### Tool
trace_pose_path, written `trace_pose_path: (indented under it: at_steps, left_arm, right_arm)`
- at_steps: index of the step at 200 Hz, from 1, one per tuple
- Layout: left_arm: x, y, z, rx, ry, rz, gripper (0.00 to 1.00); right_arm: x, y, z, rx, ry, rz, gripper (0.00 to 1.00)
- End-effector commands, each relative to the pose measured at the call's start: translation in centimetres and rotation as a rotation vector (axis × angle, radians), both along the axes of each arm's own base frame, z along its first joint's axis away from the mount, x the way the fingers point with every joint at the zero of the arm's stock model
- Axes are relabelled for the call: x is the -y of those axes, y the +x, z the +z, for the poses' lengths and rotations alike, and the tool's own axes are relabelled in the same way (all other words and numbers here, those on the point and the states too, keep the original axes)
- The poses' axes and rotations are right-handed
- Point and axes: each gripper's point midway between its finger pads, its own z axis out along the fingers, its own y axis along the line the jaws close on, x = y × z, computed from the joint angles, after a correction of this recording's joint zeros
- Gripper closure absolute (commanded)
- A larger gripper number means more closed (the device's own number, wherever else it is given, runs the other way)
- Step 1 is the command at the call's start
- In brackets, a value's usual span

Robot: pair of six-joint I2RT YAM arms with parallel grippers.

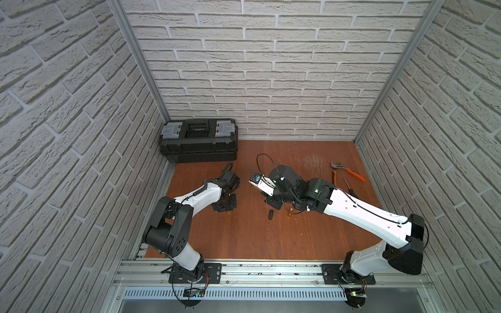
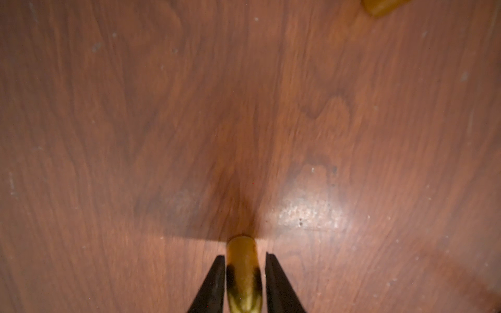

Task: Open the lipstick cap
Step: Place the cover at the center of the board, then place the lipstick at the center of the board.

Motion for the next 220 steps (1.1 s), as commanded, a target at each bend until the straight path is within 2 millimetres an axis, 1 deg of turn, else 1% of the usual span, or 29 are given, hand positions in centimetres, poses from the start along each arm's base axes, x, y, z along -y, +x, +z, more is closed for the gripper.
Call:
trace_pose_path:
  at_steps: [1, 20, 33, 46, 62, 78, 95, 116, 138, 152, 168, 188, 203, 220]
  left_arm:
    - [-0.1, -0.3, 0.3, 0.002, 0.002, 0.006, 0.67]
    - [-0.2, -0.3, 1.2, 0.012, 0.007, 0.004, 0.62]
    - [-0.3, -0.2, 2.3, 0.027, 0.007, 0.004, 0.60]
    - [-0.4, 0.0, 3.9, 0.053, -0.004, 0.011, 0.57]
    - [-0.3, 0.3, 6.5, 0.096, -0.059, 0.032, 0.53]
    - [0.1, 0.6, 9.4, 0.138, -0.177, 0.061, 0.49]
    - [1.1, 0.7, 12.5, 0.174, -0.347, 0.077, 0.45]
    - [3.0, 0.5, 16.0, 0.193, -0.570, 0.059, 0.45]
    - [4.4, -0.1, 19.2, 0.213, -0.743, 0.027, 0.44]
    - [5.1, -0.5, 21.1, 0.230, -0.814, 0.003, 0.43]
    - [5.9, -0.8, 22.5, 0.240, -0.885, -0.018, 0.41]
    - [6.8, -1.1, 23.7, 0.245, -0.957, -0.047, 0.41]
    - [7.0, -1.3, 23.9, 0.244, -0.975, -0.060, 0.41]
    - [7.4, -1.6, 23.8, 0.230, -0.980, -0.078, 0.41]
  right_arm:
    - [-0.1, -0.1, 0.6, 0.007, 0.017, -0.005, 0.95]
    - [-0.1, -0.1, 0.7, 0.006, 0.017, -0.003, 0.95]
    - [-0.2, -0.1, 0.6, 0.006, 0.016, -0.001, 0.95]
    - [-0.3, -0.2, 0.6, 0.002, 0.018, 0.002, 0.95]
    - [-0.4, -0.2, 0.5, -0.007, 0.024, 0.005, 0.95]
    - [-0.7, -0.3, 0.2, -0.016, 0.030, 0.012, 0.94]
    - [-1.1, -0.3, -0.1, -0.025, 0.033, 0.016, 0.95]
    - [-1.6, -0.2, -0.4, -0.031, 0.045, 0.023, 0.95]
    - [-2.4, 0.1, -0.4, -0.035, 0.057, 0.028, 0.94]
    - [-2.9, 0.1, -0.6, -0.044, 0.064, 0.035, 0.94]
    - [-3.5, 0.1, -0.6, -0.048, 0.073, 0.047, 0.94]
    - [-4.0, 0.2, -0.7, -0.052, 0.077, 0.054, 0.94]
    - [-4.2, 0.4, -0.8, -0.050, 0.073, 0.054, 0.94]
    - [-4.4, 0.5, -0.8, -0.048, 0.078, 0.059, 0.94]
